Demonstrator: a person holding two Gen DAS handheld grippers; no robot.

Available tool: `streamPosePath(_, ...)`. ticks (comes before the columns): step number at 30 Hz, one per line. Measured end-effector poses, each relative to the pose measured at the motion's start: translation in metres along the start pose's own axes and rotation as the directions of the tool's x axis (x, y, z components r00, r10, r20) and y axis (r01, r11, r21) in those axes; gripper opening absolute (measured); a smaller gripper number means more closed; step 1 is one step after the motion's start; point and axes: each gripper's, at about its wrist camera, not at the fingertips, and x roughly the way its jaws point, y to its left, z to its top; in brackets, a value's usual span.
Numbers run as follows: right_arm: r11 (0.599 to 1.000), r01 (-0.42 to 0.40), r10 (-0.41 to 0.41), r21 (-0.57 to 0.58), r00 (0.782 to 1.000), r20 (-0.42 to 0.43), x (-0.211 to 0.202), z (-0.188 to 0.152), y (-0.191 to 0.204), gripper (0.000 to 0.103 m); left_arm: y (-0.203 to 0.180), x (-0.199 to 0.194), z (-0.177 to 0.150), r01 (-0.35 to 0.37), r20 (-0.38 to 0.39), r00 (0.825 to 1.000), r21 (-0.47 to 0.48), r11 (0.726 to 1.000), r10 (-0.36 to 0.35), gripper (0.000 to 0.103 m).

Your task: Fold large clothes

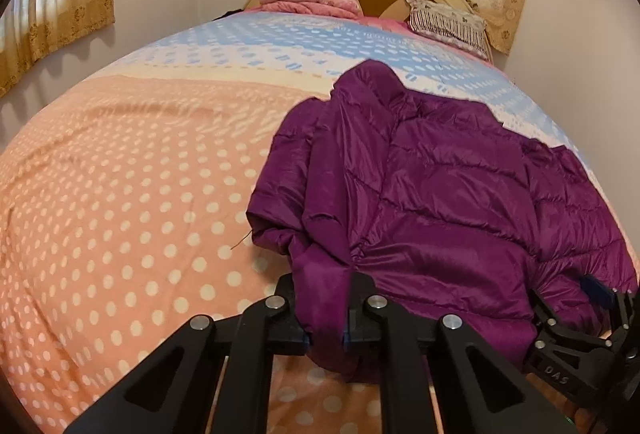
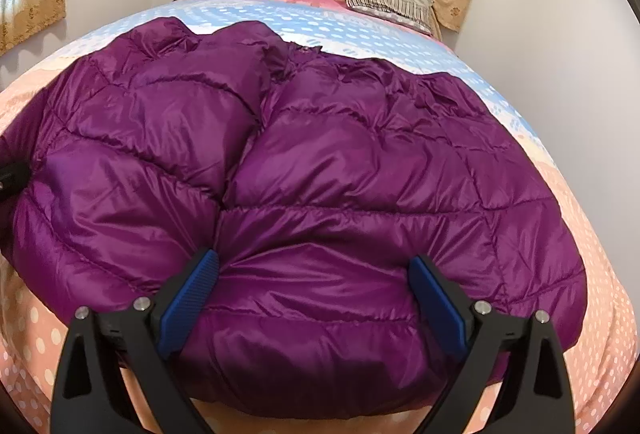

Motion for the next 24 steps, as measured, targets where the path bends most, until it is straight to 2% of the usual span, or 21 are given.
streamPosePath(6, 0.999, 0.038, -0.038, 0.006, 0.999, -0.003, -0.002, 0.001, 0.008, 0.097, 0.006, -0.022, 0.005, 0.028, 0.035, 0.999, -0.010, 1.000, -0.028, 0.008)
streamPosePath(11, 1.000, 0.017, -0.017, 0.001, 1.000, -0.003, -0.007, -0.001, 0.015, 0.097, 0.016, -0.044, 0.005, 0.026, 0.059, 0.998, -0.017, 1.000, -0.025, 0.008)
streamPosePath(14, 0.994, -0.111, 0.111, 0.010, 0.993, -0.025, -0.018, 0.005, 0.009, 0.095, 0.023, -0.057, 0.012, 0.009, 0.076, 0.997, -0.001, 1.000, -0.009, 0.008)
streamPosePath(15, 0.987, -0.156, 0.157, 0.037, 0.987, -0.027, -0.026, 0.007, -0.001, 0.095, 0.023, -0.061, 0.016, 0.005, 0.080, 0.997, 0.009, 1.000, -0.005, 0.008)
streamPosePath(17, 0.980, -0.189, 0.188, 0.069, 0.982, 0.025, -0.046, 0.007, -0.023, 0.095, 0.019, -0.069, 0.025, -0.003, 0.099, 0.995, 0.034, 0.999, -0.001, 0.008)
streamPosePath(19, 0.980, -0.164, 0.155, 0.110, 0.984, 0.092, -0.065, 0.005, -0.061, 0.097, 0.005, -0.079, 0.036, -0.021, 0.133, 0.991, 0.078, 0.997, 0.011, 0.007)
streamPosePath(21, 0.974, -0.135, 0.115, 0.180, 0.987, 0.116, -0.071, 0.001, -0.101, 0.098, -0.014, -0.086, 0.047, -0.020, 0.163, 0.987, 0.118, 0.993, 0.000, 0.007)
streamPosePath(24, 0.956, -0.072, 0.040, 0.285, 0.992, 0.116, -0.069, -0.010, -0.161, 0.098, -0.063, -0.102, 0.062, -0.022, 0.230, 0.973, 0.209, 0.978, -0.028, 0.007)
